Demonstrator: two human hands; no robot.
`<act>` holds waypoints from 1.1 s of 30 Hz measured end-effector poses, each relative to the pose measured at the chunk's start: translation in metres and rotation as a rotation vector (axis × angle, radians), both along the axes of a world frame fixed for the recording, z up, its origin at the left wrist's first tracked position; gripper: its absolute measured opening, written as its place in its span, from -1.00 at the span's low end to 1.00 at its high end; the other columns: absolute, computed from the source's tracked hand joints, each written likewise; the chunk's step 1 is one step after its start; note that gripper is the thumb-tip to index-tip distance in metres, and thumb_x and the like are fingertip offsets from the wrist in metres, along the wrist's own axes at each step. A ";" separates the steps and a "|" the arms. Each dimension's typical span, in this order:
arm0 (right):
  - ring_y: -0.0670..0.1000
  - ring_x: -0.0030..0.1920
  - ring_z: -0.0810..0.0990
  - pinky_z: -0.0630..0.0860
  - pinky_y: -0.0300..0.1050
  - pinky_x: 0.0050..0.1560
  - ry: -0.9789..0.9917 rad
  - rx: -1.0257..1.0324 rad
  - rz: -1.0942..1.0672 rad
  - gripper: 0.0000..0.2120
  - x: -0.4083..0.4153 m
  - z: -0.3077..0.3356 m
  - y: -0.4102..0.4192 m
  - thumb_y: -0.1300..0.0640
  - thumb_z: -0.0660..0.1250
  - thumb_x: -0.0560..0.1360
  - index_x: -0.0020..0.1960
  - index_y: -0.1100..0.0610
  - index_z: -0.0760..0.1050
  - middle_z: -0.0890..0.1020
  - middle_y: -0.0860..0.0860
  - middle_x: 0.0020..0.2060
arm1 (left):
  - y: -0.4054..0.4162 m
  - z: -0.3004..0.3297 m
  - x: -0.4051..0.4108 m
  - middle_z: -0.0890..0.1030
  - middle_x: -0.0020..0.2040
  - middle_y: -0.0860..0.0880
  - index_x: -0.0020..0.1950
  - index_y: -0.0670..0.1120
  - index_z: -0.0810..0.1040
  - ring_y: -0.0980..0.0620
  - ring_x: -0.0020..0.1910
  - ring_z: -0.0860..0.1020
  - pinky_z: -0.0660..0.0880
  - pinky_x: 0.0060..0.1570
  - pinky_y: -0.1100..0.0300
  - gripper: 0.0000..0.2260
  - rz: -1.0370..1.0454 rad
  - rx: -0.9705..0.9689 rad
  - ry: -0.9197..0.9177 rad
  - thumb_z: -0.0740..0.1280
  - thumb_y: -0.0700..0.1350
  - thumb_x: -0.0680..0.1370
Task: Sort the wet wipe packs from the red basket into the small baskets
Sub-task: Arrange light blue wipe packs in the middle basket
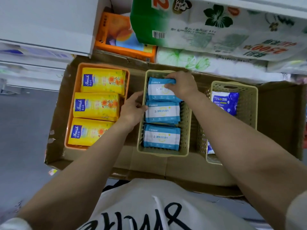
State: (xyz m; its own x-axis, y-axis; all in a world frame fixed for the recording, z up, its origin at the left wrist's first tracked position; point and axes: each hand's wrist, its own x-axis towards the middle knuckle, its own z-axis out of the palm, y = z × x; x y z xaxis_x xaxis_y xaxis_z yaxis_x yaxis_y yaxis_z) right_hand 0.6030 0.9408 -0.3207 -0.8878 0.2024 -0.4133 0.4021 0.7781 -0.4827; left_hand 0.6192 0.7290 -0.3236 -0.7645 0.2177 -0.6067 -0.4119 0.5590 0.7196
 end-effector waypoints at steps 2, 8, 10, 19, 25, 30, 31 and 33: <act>0.10 0.17 0.58 0.54 0.00 0.11 0.061 0.095 -0.015 -0.65 0.002 -0.005 -0.007 0.03 0.41 0.52 0.29 0.06 0.57 0.63 0.08 0.16 | -0.001 0.000 0.000 0.50 0.16 0.07 0.44 0.16 0.36 0.15 0.05 0.48 0.45 -0.21 0.32 -0.52 -0.003 0.011 -0.011 0.35 -0.17 0.58; 0.17 0.29 0.39 0.41 0.02 0.22 0.176 0.343 -0.048 -0.59 0.022 -0.011 -0.017 -0.05 0.38 0.52 0.30 0.11 0.48 0.54 0.12 0.17 | -0.002 -0.002 0.000 0.54 0.04 0.05 0.44 0.19 0.35 0.14 0.02 0.53 0.43 -0.23 0.33 -0.51 -0.010 0.006 -0.028 0.35 -0.17 0.57; 0.18 0.25 0.39 0.44 0.04 0.15 0.218 0.405 -0.071 -0.55 0.025 -0.009 -0.016 -0.07 0.41 0.50 0.28 0.14 0.45 0.47 0.16 0.19 | -0.002 -0.002 0.000 0.55 0.01 0.06 0.44 0.19 0.35 0.16 -0.02 0.53 0.42 -0.23 0.34 -0.51 -0.016 0.002 -0.021 0.35 -0.17 0.57; 0.16 0.32 0.35 0.44 0.08 0.18 0.113 0.461 0.009 -0.64 0.022 -0.012 -0.011 -0.08 0.31 0.56 0.26 0.10 0.53 0.51 0.12 0.20 | 0.000 -0.003 -0.001 0.53 -0.03 0.05 0.44 0.18 0.36 0.12 -0.01 0.52 0.43 -0.22 0.30 -0.51 -0.014 -0.018 -0.023 0.36 -0.17 0.57; 0.14 0.20 0.42 0.41 0.02 0.14 0.332 0.318 0.066 -0.63 0.048 -0.010 -0.013 -0.09 0.40 0.49 0.22 0.07 0.57 0.57 0.07 0.10 | -0.001 -0.004 0.001 0.54 0.03 0.01 0.45 0.19 0.35 0.08 0.05 0.52 0.43 -0.21 0.32 -0.50 -0.015 -0.030 -0.015 0.35 -0.16 0.58; 0.12 0.50 0.13 0.23 0.12 0.41 0.124 0.255 0.273 -0.15 0.081 -0.021 -0.032 -0.27 0.50 0.32 0.50 -0.06 0.25 0.24 0.06 0.49 | 0.000 -0.004 0.002 0.53 0.02 0.03 0.45 0.20 0.36 0.09 0.04 0.51 0.48 -0.18 0.26 -0.50 -0.006 -0.031 -0.005 0.35 -0.17 0.58; 0.12 0.53 0.05 0.17 0.11 0.45 0.084 0.269 0.285 -0.05 0.083 -0.024 -0.034 -0.29 0.51 0.29 0.54 -0.07 0.17 0.15 0.05 0.53 | 0.000 -0.003 0.002 0.53 0.02 0.02 0.45 0.20 0.36 0.07 0.05 0.52 0.53 -0.12 0.20 -0.50 -0.005 -0.029 -0.006 0.35 -0.17 0.57; 0.11 0.55 -0.04 0.10 0.11 0.49 0.057 0.300 0.297 0.07 0.084 -0.028 -0.036 -0.32 0.53 0.23 0.56 -0.08 0.06 0.05 0.04 0.56 | 0.001 -0.003 0.002 0.52 0.02 0.01 0.45 0.19 0.36 0.04 0.07 0.52 0.57 -0.01 0.10 -0.50 0.001 -0.032 -0.007 0.35 -0.18 0.58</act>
